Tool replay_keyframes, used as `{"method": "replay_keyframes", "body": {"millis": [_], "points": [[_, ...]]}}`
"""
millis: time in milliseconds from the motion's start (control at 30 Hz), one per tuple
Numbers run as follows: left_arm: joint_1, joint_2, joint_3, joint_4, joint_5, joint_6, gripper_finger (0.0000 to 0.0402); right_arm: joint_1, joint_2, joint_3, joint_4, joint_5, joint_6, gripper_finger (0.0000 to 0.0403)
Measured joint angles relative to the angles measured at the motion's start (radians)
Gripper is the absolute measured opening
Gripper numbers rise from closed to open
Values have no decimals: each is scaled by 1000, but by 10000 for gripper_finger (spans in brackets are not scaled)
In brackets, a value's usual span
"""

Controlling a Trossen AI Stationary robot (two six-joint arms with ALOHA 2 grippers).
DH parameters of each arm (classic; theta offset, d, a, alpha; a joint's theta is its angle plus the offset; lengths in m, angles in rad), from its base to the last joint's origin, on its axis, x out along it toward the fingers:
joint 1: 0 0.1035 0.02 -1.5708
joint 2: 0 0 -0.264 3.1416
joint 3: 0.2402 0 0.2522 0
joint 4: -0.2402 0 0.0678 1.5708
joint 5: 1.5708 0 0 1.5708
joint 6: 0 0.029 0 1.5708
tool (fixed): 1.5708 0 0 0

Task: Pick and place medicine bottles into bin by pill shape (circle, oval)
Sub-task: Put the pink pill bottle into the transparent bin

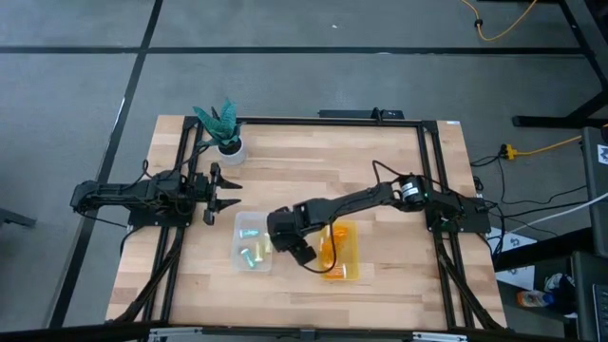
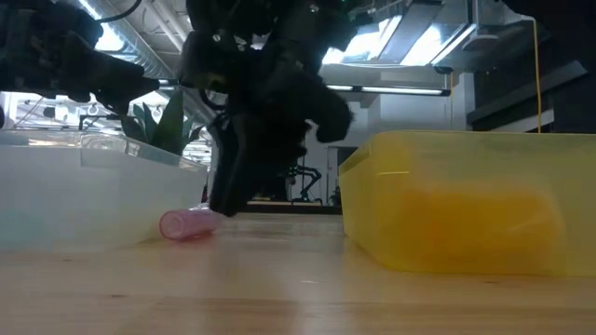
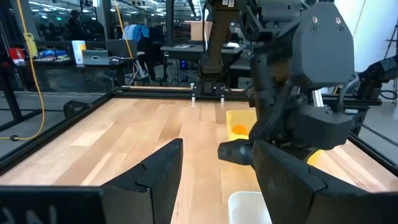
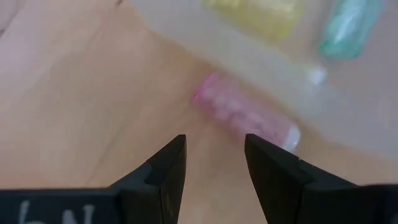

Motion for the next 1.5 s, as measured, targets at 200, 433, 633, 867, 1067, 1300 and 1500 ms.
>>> {"method": "replay_keyframes", "body": {"millis": [200, 433, 633, 867, 1067, 1300, 1500], "points": [[0, 0, 0, 0, 0, 47, 190, 0, 0, -16, 32, 33, -38, 167], [0, 0, 0, 0, 0, 51, 190, 0, 0, 8, -2, 33, -49, 167], [0, 0, 0, 0, 0, 52, 190, 0, 0, 44, 2, 32, -103, 167], [0, 0, 0, 0, 0, 52, 190, -5, 7, 44, 22, 31, -167, 167], [0, 0, 0, 0, 0, 52, 190, -9, 8, 45, 58, 31, -214, 167], [0, 0, 0, 0, 0, 52, 190, -26, 33, 45, 57, 21, -216, 167], [0, 0, 0, 0, 0, 52, 190, -30, 53, 48, 68, 13, -222, 167]]}}
